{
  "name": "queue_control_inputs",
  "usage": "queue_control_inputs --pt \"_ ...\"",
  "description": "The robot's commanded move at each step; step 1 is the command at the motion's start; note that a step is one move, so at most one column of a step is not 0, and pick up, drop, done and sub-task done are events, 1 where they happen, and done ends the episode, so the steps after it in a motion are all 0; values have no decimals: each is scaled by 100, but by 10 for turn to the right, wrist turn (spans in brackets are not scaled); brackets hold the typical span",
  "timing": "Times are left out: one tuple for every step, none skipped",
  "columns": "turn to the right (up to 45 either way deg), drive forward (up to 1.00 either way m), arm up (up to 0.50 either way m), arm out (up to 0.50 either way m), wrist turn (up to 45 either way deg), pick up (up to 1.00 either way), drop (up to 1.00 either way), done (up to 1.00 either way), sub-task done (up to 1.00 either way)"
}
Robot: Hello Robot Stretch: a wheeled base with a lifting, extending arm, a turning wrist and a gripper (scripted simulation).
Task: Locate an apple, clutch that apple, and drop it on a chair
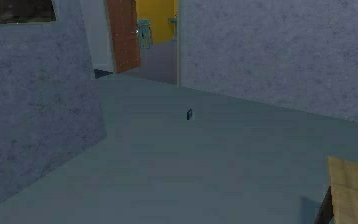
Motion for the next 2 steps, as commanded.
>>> queue_control_inputs --pt "0 0 -50 0 0 0 0 0 0" --pt "0 0 0 0 0 0 100 0 0"
